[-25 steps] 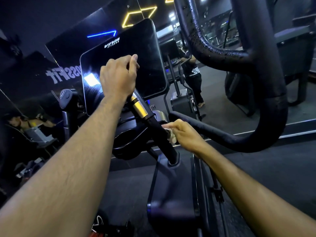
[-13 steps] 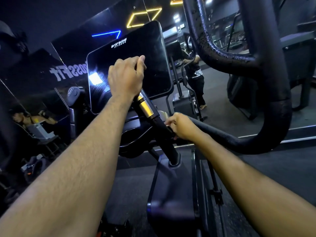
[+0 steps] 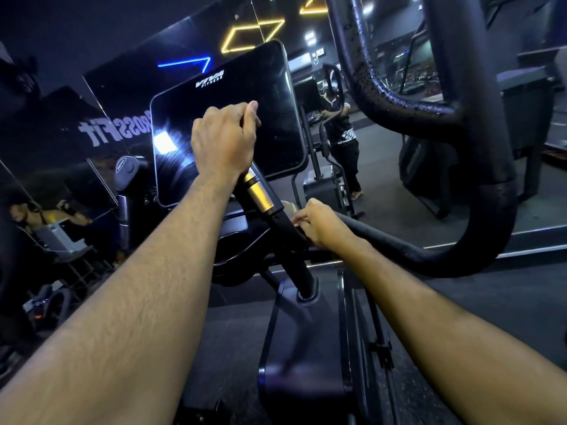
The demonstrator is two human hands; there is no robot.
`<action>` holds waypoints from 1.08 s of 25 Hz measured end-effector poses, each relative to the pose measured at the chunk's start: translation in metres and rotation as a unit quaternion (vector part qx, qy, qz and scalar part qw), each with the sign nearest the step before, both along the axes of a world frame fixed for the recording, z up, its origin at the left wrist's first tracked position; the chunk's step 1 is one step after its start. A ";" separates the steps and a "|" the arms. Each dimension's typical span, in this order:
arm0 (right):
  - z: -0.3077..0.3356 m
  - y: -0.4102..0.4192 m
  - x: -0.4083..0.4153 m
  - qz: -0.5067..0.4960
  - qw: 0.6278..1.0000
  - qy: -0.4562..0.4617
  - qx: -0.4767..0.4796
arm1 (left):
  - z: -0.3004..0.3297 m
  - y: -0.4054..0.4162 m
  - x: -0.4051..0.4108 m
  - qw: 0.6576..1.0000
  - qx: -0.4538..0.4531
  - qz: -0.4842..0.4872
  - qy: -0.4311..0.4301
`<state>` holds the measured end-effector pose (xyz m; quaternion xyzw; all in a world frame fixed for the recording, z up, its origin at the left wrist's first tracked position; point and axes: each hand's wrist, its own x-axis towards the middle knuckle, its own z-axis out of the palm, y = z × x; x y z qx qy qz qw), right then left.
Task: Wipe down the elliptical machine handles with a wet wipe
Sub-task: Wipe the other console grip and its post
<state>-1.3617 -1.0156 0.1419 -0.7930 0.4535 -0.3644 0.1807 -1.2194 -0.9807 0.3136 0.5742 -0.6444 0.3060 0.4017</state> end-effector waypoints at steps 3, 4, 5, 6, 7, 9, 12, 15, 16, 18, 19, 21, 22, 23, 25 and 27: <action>-0.004 0.006 -0.003 0.015 0.999 -0.019 0.029 | 0.000 0.000 0.000 1.000 0.004 0.005 -0.005; -0.007 0.012 -0.005 0.041 0.996 -0.051 0.068 | 0.001 0.001 0.000 1.000 0.004 0.007 -0.007; -0.008 0.019 -0.007 0.066 0.988 -0.081 0.111 | 0.001 0.001 0.000 1.000 0.004 0.007 -0.007; -0.006 0.027 -0.008 0.087 0.978 -0.112 0.151 | 0.001 0.002 -0.001 1.000 0.003 0.006 -0.005; -0.003 0.034 -0.011 0.103 0.966 -0.147 0.186 | 0.001 0.002 -0.001 1.000 0.002 0.005 -0.004; 0.006 0.051 -0.015 0.113 0.945 -0.199 0.232 | 0.001 0.002 -0.002 1.000 0.001 0.005 -0.002; 0.020 0.070 -0.020 0.112 0.925 -0.263 0.252 | 0.001 0.002 -0.002 1.000 -0.002 0.002 0.003; 0.039 0.083 -0.017 0.105 0.910 -0.328 0.231 | 0.001 0.004 -0.002 1.000 -0.009 0.004 0.002; 0.044 0.085 -0.014 0.098 0.915 -0.332 0.207 | 0.000 0.004 -0.003 1.000 -0.009 0.006 -0.002; 0.047 0.088 -0.009 0.078 0.931 -0.320 0.159 | -0.001 0.005 -0.004 1.000 -0.009 0.007 -0.006; 0.043 0.087 -0.008 0.061 0.943 -0.298 0.134 | -0.001 0.005 -0.004 1.000 -0.008 0.005 -0.005; 0.024 0.085 -0.006 0.028 0.966 -0.239 0.092 | -0.001 0.003 -0.002 1.000 -0.008 0.002 0.000; 0.012 0.084 -0.006 0.015 0.971 -0.223 0.082 | 0.000 0.003 -0.002 1.000 -0.009 0.002 0.003; 0.003 0.082 -0.005 0.006 0.971 -0.224 0.084 | -0.001 0.002 -0.001 1.000 -0.012 0.002 0.004; -0.007 0.076 -0.004 -0.016 0.968 -0.232 0.095 | -0.002 0.001 -0.002 1.000 -0.020 0.000 0.006; -0.008 0.064 -0.006 -0.025 0.970 -0.214 0.111 | -0.001 0.000 -0.002 1.000 -0.027 0.002 0.008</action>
